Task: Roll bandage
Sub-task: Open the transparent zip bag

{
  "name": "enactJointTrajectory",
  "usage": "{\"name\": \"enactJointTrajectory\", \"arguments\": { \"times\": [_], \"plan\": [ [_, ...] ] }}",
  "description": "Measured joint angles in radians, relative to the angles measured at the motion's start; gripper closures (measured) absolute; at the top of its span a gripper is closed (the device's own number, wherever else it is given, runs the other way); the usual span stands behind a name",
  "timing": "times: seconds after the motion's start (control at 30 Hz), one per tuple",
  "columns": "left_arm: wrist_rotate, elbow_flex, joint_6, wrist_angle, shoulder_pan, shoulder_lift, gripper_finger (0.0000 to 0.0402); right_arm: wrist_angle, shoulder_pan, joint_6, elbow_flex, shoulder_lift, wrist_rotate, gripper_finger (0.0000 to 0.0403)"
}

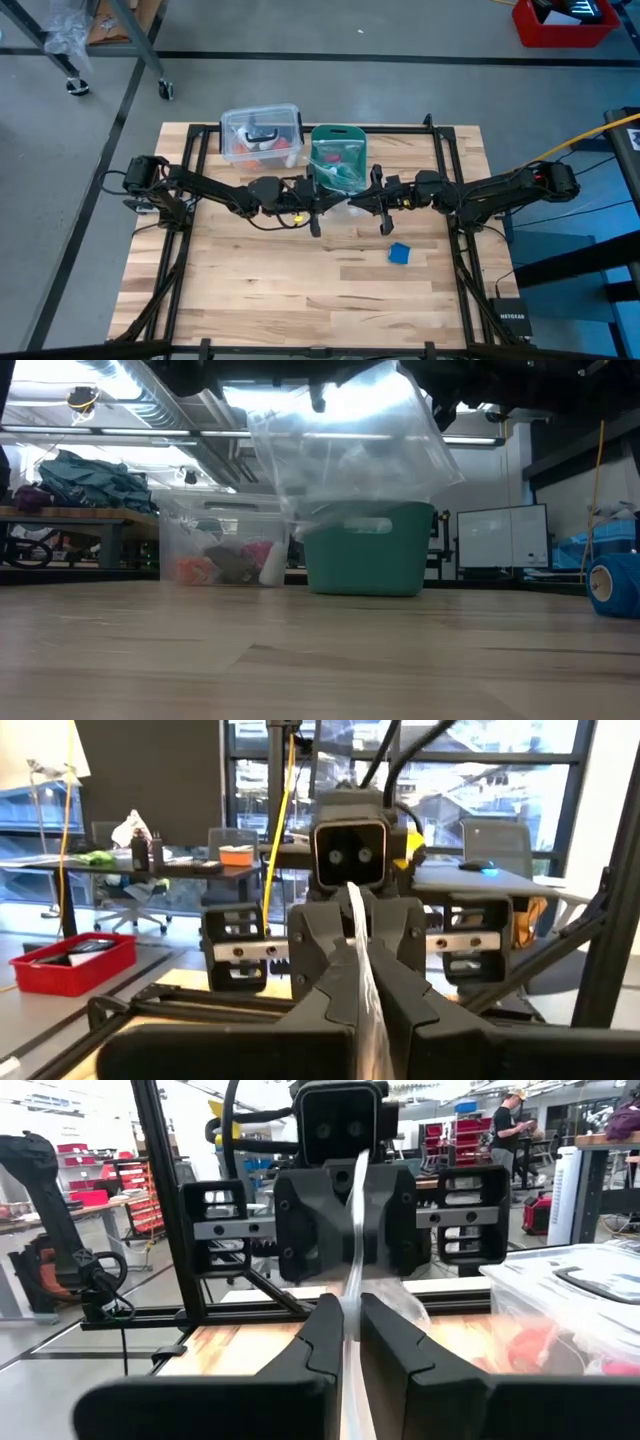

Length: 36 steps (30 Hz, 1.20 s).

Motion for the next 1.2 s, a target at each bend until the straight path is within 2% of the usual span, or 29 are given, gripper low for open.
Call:
{"name": "enactJointTrajectory", "arguments": {
  "times": [0.13,0.57,0.97,1.2],
  "plan": [
    [-0.019,0.0,0.006,0.022,0.0,0.0,0.0401,-0.008,0.0,0.002,-0.001,0.0,-0.013,0.0377],
    [-0.03,0.0,0.009,0.036,0.0,0.0,0.0401,-0.159,0.0,0.007,-0.002,0.002,-0.193,0.0377],
    [-0.037,0.002,0.009,0.038,0.001,-0.003,0.0401,-0.319,0.001,0.008,-0.003,0.003,-0.3,0.0377],
    [-0.037,0.003,0.008,0.037,0.002,-0.004,0.0401,-0.4,0.001,0.008,-0.003,0.003,-0.327,0.0377]
  ]
}}
